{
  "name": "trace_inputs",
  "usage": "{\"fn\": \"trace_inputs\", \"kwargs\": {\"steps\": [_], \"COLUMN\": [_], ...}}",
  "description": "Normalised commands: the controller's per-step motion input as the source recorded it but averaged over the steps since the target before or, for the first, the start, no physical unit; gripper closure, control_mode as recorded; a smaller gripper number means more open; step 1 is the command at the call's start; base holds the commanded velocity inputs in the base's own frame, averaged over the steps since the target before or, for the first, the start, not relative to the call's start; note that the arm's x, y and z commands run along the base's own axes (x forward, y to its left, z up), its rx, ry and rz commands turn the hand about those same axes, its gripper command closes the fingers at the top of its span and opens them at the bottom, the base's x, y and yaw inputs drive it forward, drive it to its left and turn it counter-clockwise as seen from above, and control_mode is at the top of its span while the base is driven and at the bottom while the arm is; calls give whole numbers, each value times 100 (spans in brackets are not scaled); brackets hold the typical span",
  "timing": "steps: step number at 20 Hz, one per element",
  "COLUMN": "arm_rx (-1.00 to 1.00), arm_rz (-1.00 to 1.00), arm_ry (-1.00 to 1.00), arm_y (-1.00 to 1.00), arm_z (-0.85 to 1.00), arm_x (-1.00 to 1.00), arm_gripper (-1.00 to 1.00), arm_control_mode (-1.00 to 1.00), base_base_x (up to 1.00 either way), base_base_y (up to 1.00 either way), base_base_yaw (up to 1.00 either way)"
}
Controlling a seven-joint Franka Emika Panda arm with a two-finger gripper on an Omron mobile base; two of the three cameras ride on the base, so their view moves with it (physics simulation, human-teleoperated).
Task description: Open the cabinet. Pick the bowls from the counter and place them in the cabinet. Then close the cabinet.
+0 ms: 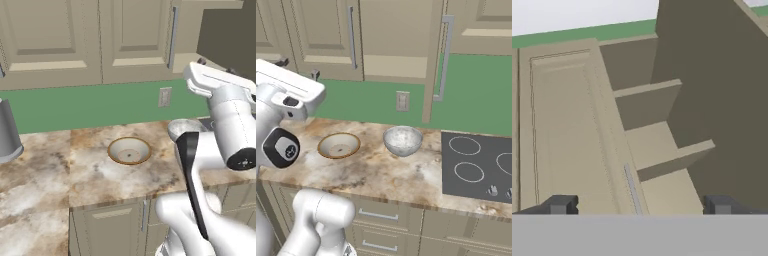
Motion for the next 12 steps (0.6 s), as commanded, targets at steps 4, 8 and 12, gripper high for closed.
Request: {"fn": "trace_inputs", "kwargs": {"steps": [4, 8, 12], "arm_rx": [-6, -1, 0], "arm_rz": [0, 0, 0], "arm_ry": [1, 8, 13], "arm_y": [17, 5, -1], "arm_z": [0, 0, 0], "arm_x": [48, 48, 44], "arm_gripper": [-100, -100, -100], "arm_control_mode": [-100, -100, -100], "base_base_x": [0, 0, 0], "base_base_y": [0, 0, 0], "base_base_yaw": [0, 0, 0]}}
